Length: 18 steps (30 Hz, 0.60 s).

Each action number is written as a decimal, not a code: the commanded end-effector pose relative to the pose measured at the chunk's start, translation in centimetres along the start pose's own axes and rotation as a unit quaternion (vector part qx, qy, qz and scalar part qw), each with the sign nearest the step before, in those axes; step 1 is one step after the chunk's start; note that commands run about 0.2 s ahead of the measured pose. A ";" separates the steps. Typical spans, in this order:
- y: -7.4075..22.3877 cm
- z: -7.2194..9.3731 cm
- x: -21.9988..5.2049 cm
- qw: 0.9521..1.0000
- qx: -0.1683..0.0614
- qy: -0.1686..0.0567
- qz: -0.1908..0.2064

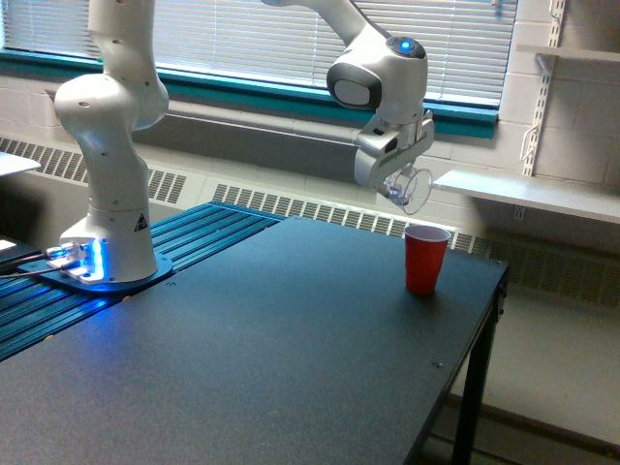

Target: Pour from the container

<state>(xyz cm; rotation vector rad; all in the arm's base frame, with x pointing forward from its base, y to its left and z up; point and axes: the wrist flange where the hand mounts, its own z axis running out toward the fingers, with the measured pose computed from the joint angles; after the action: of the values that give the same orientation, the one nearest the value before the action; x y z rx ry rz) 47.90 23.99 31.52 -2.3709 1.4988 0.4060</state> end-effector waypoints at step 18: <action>-0.3 0.0 0.8 1.000 -0.001 -0.017 0.007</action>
<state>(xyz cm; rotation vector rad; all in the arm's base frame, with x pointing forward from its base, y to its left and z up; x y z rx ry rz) 48.92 22.49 31.52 -2.3220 1.5356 0.4280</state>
